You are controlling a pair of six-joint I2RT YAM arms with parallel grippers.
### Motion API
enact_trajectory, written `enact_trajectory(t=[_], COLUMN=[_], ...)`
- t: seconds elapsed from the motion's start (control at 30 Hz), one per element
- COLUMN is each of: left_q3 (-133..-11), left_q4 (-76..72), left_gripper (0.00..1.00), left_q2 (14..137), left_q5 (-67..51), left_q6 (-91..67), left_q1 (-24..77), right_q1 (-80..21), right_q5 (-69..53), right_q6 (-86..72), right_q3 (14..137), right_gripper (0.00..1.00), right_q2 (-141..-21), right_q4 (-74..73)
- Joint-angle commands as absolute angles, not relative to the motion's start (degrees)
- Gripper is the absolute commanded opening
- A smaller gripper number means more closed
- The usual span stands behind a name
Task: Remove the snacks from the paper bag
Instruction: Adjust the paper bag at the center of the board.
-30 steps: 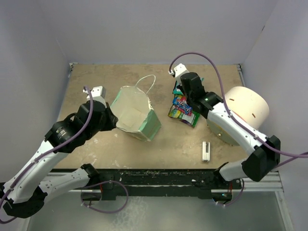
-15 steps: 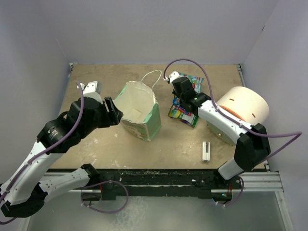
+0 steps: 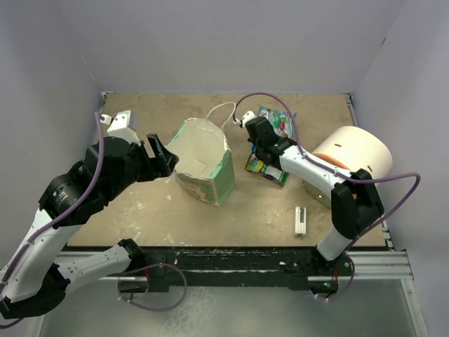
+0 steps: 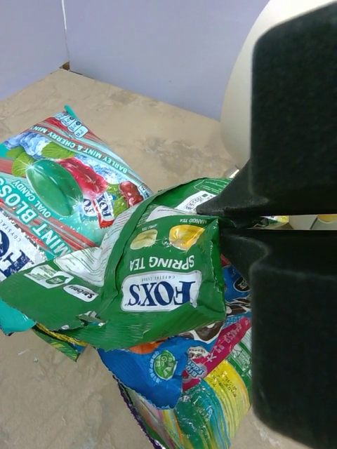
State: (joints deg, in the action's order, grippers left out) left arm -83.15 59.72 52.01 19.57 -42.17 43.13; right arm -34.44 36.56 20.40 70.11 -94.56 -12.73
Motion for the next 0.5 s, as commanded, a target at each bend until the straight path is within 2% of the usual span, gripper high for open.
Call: enact_trajectory(t=[0.0, 0.47], left_q3=[-87.5, -92.0], left_q4=[60.4, 60.8], left_gripper=[0.81, 0.84], left_q2=[51.9, 53.1], left_q5=[21.5, 23.4], left_q6=[-39.9, -37.1], left_q1=[43.0, 43.0], right_q1=[-34.4, -34.4], right_q5=[37.7, 33.1], right_q6=[20.8, 16.0], right_q3=[70.2, 71.4], right_gripper=[0.05, 0.31], right_q2=[-93.8, -89.8], right_q4=[-9.3, -17.3])
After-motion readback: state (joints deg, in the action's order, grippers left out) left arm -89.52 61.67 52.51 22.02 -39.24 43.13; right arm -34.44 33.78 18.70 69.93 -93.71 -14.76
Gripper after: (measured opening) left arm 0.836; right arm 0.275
